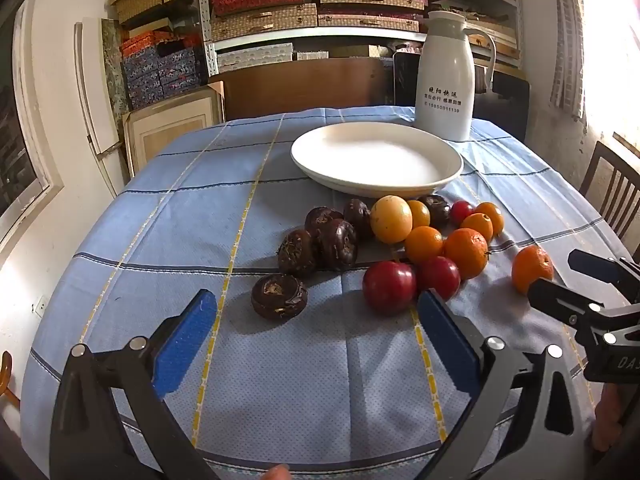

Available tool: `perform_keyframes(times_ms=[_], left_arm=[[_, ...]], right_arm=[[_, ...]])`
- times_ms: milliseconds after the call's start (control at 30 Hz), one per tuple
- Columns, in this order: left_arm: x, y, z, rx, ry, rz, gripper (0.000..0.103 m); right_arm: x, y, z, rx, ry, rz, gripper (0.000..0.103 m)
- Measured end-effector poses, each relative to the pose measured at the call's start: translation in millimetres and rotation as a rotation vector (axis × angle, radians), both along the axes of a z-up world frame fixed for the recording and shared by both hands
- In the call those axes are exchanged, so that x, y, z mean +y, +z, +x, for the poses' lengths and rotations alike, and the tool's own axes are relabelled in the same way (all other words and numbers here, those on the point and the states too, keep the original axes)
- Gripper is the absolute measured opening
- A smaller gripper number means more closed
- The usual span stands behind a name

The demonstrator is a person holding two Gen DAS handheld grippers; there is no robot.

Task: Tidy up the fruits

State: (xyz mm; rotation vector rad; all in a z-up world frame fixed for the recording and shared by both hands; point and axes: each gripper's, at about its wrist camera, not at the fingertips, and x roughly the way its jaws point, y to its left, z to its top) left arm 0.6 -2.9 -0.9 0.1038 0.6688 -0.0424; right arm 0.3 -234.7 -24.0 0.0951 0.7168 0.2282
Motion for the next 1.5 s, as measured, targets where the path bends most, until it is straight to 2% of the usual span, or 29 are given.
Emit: perform_keyframes(times_ms=[1500], left_arm=[[-4.3,-9.9,1.8,0.013,-0.003,0.001,0.099]], right_arm=[[-0.6,0.7,-1.1,-0.001,0.000,0.003,0.100]])
